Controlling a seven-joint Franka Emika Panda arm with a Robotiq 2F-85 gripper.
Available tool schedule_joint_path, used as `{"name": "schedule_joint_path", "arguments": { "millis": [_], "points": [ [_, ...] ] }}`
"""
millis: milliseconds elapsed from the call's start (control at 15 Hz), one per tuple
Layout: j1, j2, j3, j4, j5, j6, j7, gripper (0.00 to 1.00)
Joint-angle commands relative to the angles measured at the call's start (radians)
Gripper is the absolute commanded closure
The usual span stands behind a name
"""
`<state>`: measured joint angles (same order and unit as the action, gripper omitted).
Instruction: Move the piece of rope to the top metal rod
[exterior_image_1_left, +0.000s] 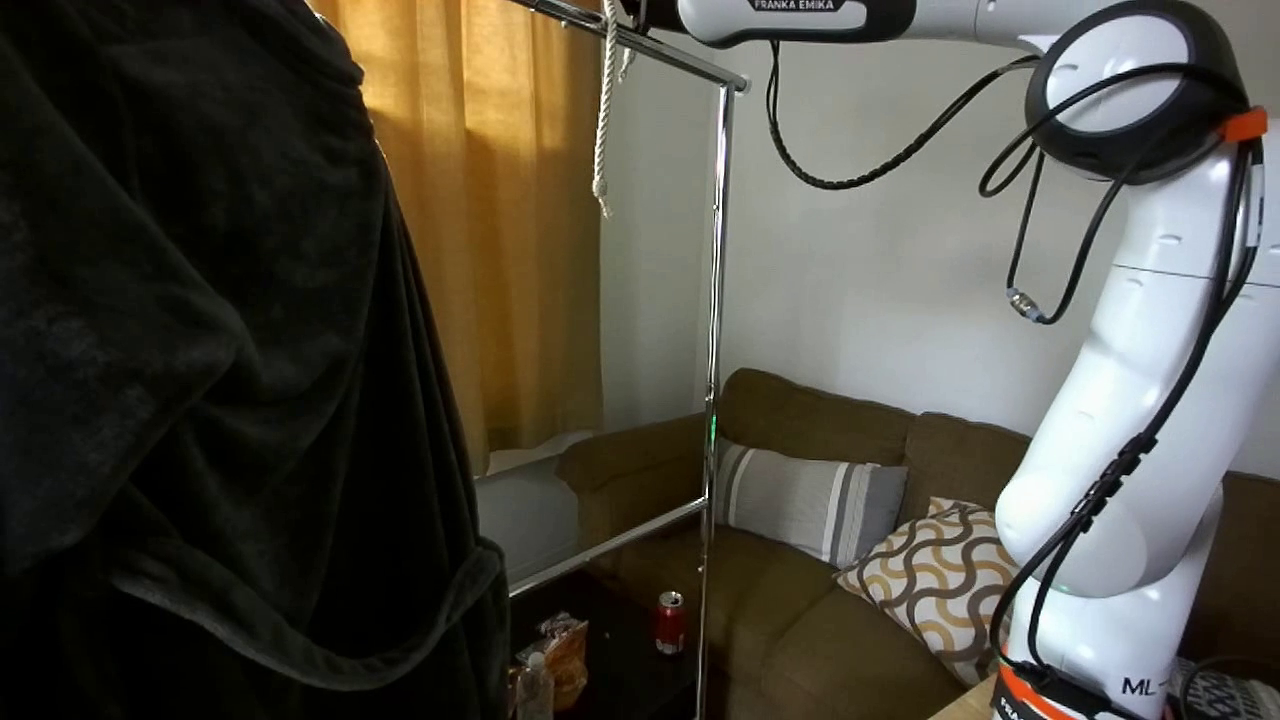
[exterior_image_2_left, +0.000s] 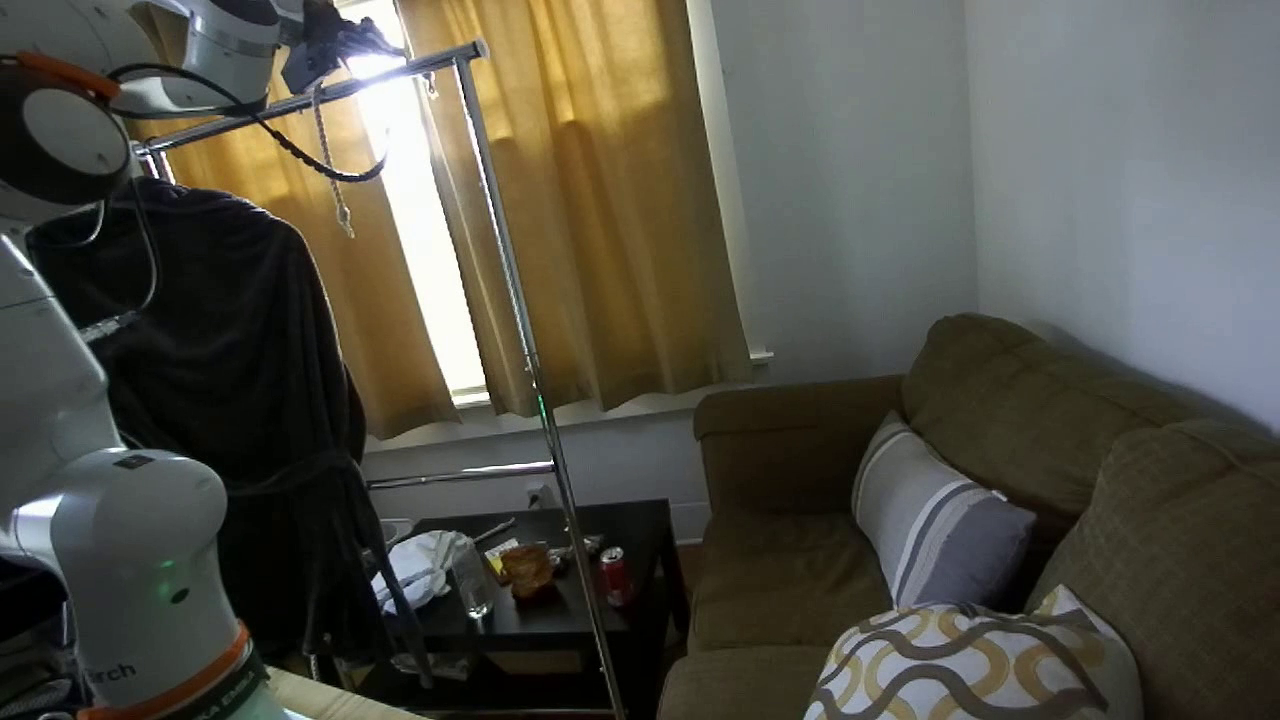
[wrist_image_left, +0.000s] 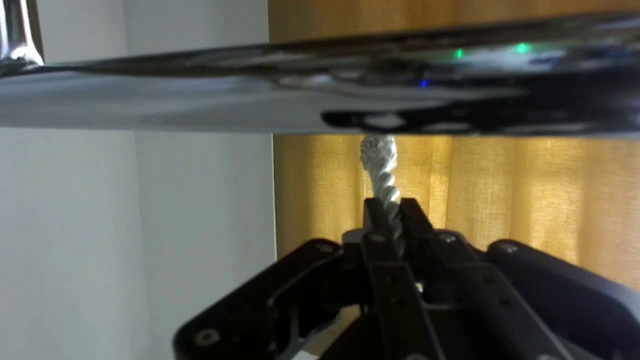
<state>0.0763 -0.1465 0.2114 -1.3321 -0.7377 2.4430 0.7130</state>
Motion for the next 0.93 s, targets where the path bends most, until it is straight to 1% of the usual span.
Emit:
{"name": "schedule_joint_path", "arguments": {
  "millis": [0, 400, 467, 533, 600, 667, 733, 867],
  "points": [
    [0.014, 0.047, 0.002, 0.062, 0.061, -0.071, -0.061, 0.97],
    [0.016, 0.083, 0.003, 0.108, 0.118, -0.151, -0.113, 0.97],
    [0.016, 0.087, 0.003, 0.115, 0.124, -0.157, -0.117, 0.76],
    [0.016, 0.091, 0.004, 0.123, 0.131, -0.168, -0.122, 0.75],
    [0.016, 0.094, 0.004, 0.128, 0.135, -0.175, -0.125, 0.59],
    [0.017, 0.098, 0.005, 0.136, 0.138, -0.183, -0.129, 0.49],
    [0.017, 0.101, 0.005, 0.142, 0.14, -0.187, -0.13, 0.4],
    [0.017, 0.108, 0.005, 0.154, 0.143, -0.188, -0.132, 0.27]
  ]
}}
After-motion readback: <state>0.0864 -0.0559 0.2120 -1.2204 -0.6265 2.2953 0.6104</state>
